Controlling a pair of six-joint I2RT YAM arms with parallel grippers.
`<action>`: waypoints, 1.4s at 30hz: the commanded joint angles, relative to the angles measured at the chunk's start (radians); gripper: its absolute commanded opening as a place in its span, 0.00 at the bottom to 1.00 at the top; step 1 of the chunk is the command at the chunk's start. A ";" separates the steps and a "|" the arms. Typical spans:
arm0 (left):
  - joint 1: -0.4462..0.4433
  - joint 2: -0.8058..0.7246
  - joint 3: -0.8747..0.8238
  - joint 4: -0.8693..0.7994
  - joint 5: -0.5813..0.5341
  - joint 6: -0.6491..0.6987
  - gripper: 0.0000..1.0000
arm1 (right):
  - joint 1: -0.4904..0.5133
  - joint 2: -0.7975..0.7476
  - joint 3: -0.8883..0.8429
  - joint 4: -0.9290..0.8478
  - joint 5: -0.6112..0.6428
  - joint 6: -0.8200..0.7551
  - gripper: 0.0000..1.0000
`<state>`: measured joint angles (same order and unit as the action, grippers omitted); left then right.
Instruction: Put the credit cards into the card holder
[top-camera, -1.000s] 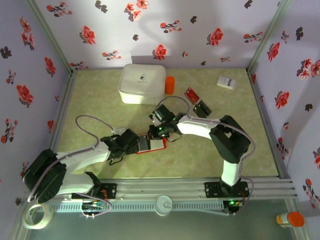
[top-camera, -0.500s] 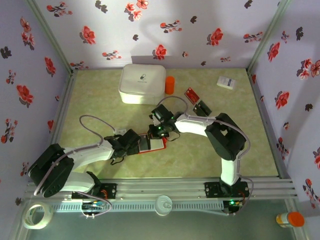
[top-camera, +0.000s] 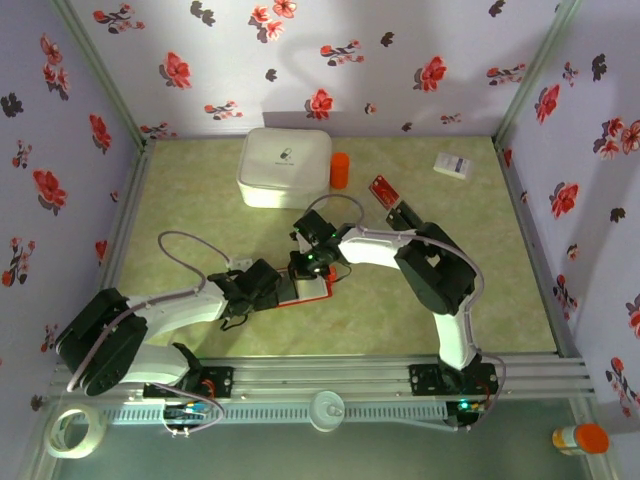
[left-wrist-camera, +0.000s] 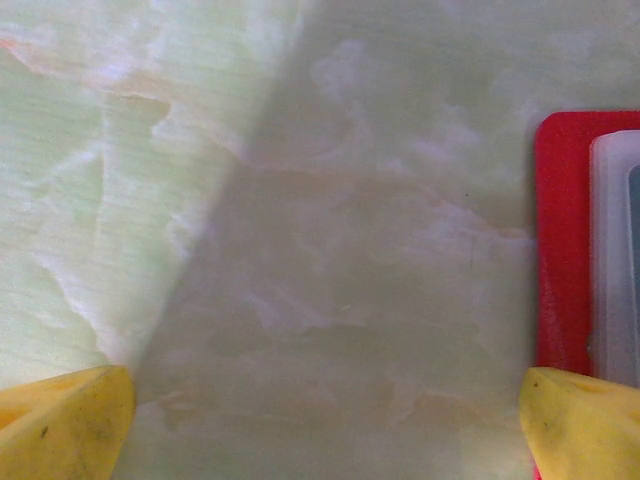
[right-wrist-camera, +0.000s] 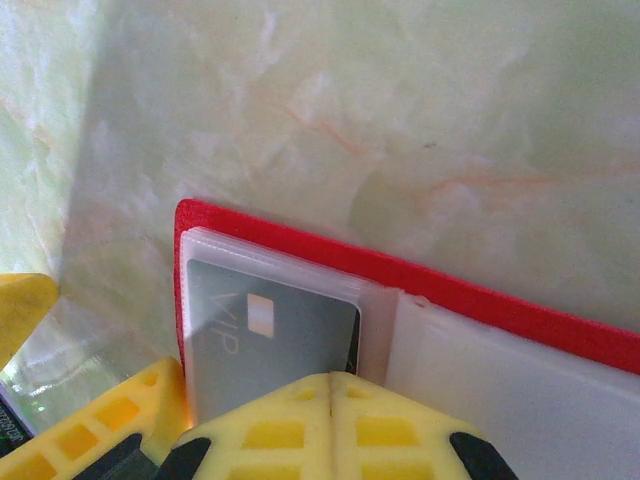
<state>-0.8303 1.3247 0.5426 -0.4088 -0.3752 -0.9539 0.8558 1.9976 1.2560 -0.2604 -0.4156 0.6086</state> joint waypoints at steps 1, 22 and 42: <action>0.008 0.006 -0.028 0.014 0.007 -0.006 0.99 | 0.010 -0.001 0.020 -0.038 -0.028 -0.019 0.02; 0.010 -0.111 -0.030 -0.037 -0.029 -0.106 0.99 | -0.028 -0.279 -0.187 -0.065 0.021 -0.010 0.04; 0.010 -0.087 -0.027 -0.068 -0.007 -0.094 0.99 | 0.013 -0.170 -0.109 -0.072 0.031 0.005 0.02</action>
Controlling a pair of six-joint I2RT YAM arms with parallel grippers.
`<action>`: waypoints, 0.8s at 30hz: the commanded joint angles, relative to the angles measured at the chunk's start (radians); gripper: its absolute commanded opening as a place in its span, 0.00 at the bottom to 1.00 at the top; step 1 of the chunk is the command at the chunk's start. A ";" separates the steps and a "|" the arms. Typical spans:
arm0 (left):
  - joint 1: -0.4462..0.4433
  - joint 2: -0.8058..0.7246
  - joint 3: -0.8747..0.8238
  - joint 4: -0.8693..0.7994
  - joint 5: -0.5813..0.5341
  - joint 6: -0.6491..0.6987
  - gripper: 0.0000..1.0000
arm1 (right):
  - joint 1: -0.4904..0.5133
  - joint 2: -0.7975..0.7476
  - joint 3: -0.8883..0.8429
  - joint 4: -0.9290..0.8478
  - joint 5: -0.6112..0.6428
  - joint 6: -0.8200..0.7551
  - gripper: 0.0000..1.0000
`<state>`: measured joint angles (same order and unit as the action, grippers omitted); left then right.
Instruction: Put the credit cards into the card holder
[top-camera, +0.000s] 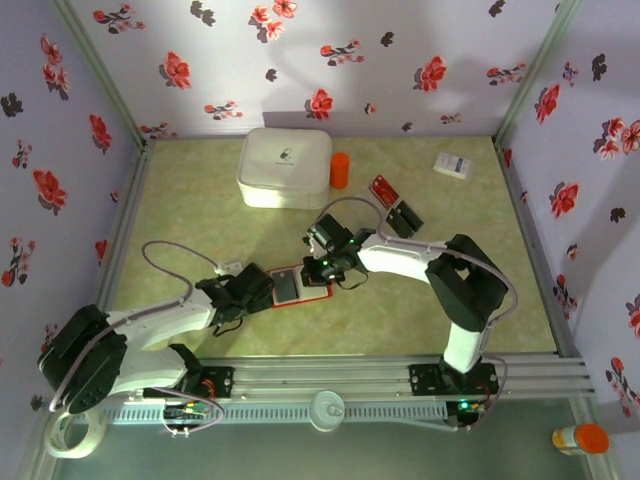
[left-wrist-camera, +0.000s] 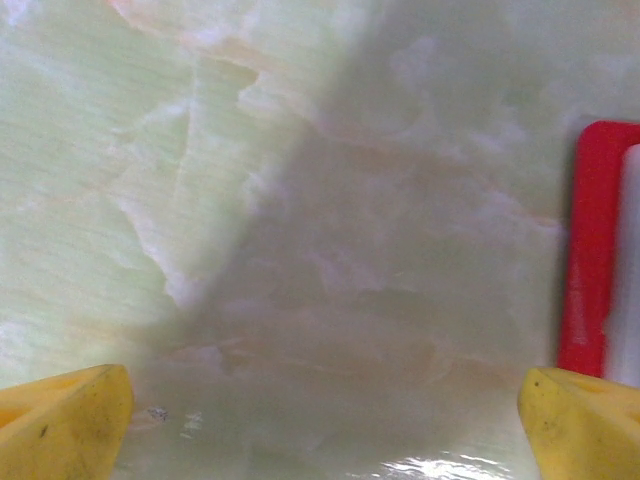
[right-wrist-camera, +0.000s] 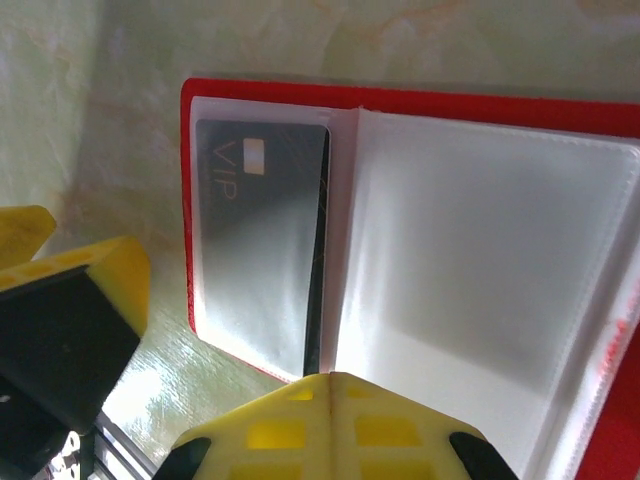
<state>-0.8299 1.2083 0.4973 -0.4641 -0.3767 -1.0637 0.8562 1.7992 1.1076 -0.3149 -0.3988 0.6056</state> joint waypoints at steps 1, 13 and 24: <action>0.008 0.039 0.025 -0.015 -0.005 0.021 0.99 | 0.017 0.038 0.048 -0.019 0.015 0.007 0.02; 0.008 0.060 0.030 -0.028 -0.005 0.047 0.99 | 0.040 0.103 0.084 -0.019 0.032 0.021 0.01; 0.008 0.094 0.044 -0.015 0.004 0.060 0.99 | 0.047 0.135 0.059 -0.003 0.025 0.032 0.00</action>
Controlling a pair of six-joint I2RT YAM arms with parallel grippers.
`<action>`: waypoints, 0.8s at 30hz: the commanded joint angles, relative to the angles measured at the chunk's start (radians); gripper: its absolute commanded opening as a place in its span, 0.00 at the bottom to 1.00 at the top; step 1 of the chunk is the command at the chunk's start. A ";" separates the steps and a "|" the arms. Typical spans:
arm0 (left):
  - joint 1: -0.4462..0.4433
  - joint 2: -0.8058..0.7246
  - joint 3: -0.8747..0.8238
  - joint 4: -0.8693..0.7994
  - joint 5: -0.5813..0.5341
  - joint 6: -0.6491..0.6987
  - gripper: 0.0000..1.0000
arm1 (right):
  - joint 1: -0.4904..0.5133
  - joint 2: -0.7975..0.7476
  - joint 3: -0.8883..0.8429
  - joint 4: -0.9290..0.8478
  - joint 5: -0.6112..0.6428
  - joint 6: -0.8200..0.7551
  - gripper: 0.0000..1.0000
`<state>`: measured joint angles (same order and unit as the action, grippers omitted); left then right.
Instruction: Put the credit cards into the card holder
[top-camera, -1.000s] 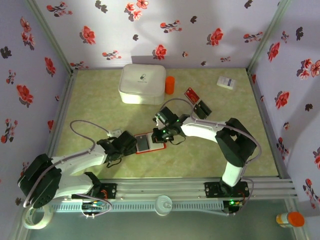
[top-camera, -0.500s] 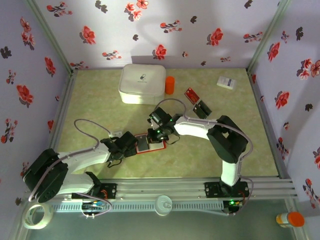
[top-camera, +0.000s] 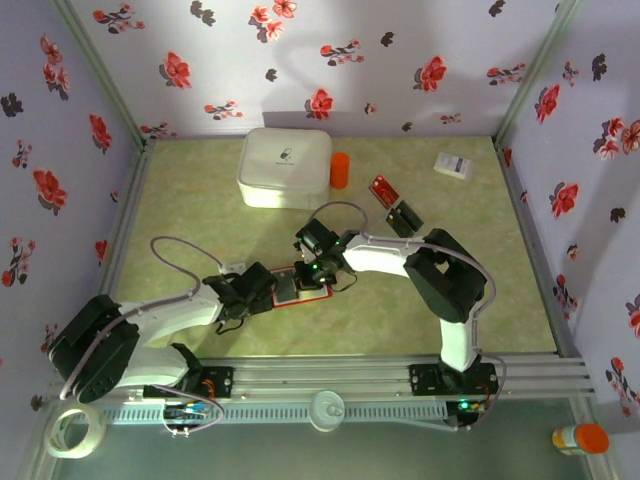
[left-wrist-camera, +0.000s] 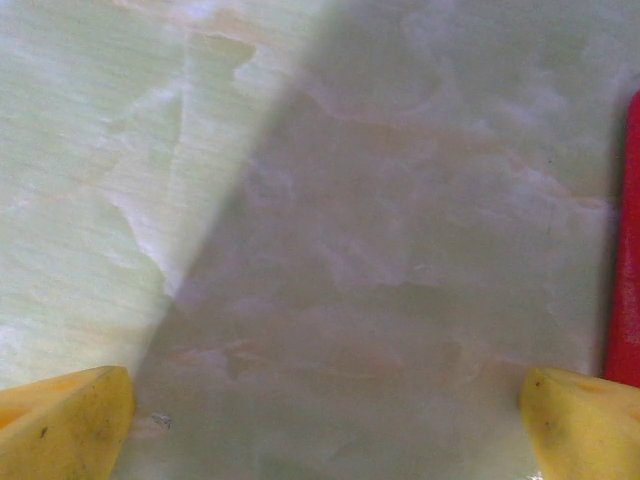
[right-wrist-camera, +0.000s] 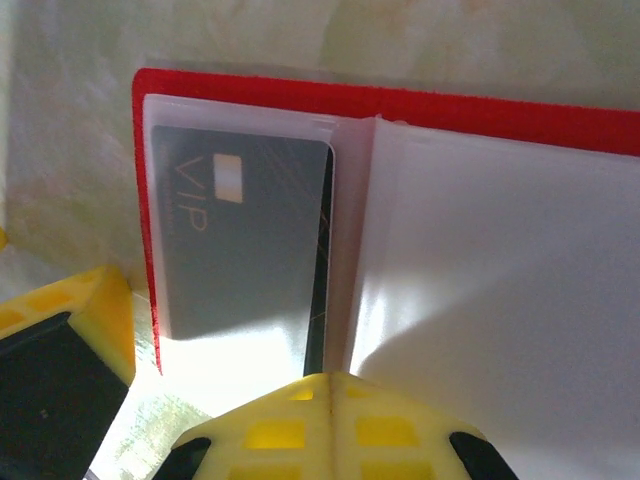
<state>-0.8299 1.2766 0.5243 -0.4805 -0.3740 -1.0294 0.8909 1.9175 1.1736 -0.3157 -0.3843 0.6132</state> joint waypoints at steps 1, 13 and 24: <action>0.008 0.030 0.020 0.001 0.004 0.026 0.99 | 0.014 0.018 -0.008 0.001 0.009 0.026 0.00; 0.000 0.065 0.035 0.015 0.010 0.031 0.99 | 0.035 0.033 0.004 0.017 -0.015 0.041 0.00; -0.009 0.066 0.038 0.016 0.010 0.026 0.99 | 0.041 0.013 0.018 -0.001 -0.017 0.032 0.00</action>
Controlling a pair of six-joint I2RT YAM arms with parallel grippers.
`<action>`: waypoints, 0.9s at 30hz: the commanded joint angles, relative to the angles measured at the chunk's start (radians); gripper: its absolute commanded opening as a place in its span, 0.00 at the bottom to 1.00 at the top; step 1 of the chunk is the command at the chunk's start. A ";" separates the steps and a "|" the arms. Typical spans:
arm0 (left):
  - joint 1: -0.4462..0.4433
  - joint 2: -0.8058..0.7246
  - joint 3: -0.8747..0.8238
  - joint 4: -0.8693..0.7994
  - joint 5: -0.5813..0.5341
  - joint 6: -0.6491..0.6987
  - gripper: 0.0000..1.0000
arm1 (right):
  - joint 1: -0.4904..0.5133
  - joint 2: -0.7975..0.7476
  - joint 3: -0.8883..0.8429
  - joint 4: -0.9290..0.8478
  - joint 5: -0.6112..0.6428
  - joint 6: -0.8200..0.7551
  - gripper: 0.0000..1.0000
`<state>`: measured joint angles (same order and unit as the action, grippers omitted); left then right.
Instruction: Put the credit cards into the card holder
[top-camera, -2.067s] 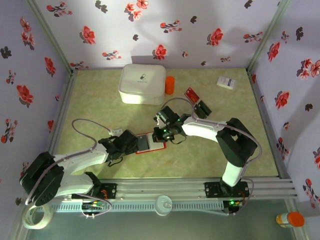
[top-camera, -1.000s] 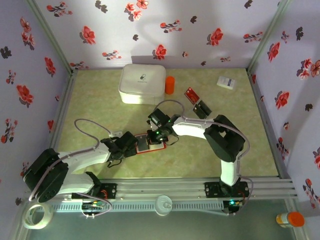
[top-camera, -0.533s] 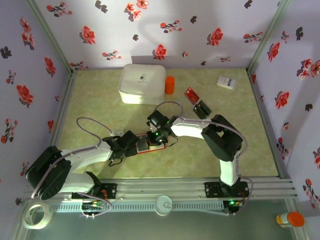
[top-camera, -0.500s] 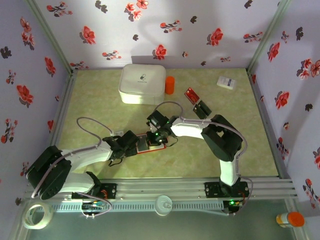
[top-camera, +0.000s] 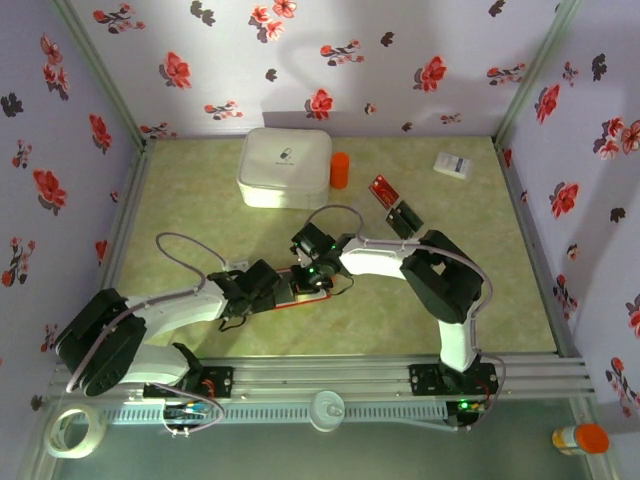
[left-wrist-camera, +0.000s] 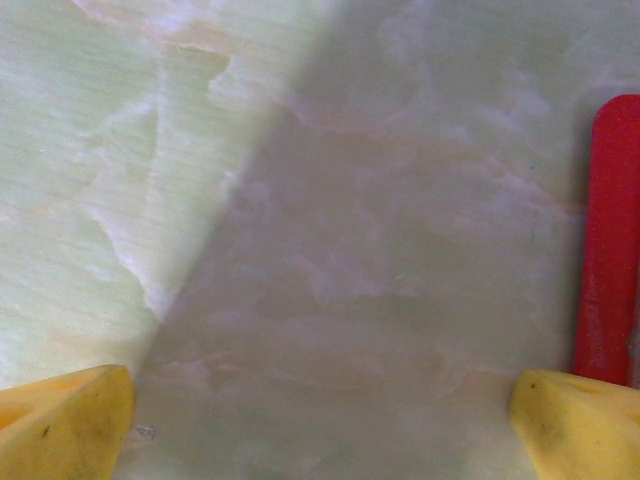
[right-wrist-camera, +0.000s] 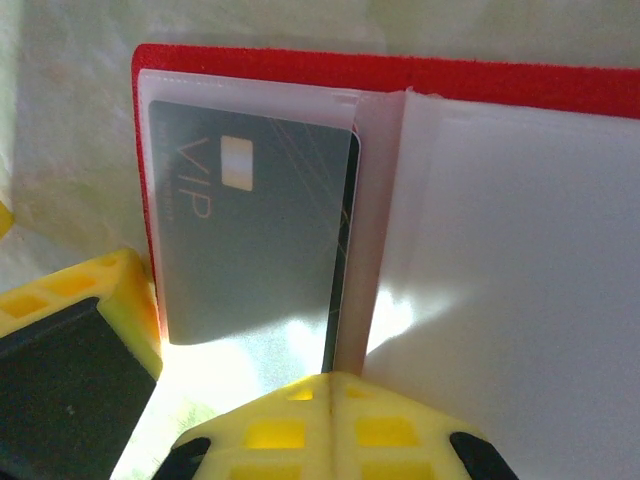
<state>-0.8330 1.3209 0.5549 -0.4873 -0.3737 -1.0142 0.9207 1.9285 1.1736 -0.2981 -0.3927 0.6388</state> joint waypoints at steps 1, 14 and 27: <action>-0.006 0.018 0.007 0.021 0.010 0.011 0.99 | 0.010 -0.005 0.022 -0.025 -0.007 0.004 0.00; 0.009 -0.183 0.025 -0.071 -0.029 0.015 1.00 | -0.046 -0.157 0.039 -0.115 0.045 -0.033 0.08; 0.096 -0.238 0.084 0.108 0.093 0.146 1.00 | -0.181 -0.346 -0.112 -0.202 0.219 -0.083 0.52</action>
<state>-0.7521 1.0687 0.6006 -0.4492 -0.3290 -0.9276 0.7483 1.6012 1.0927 -0.4469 -0.2523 0.5804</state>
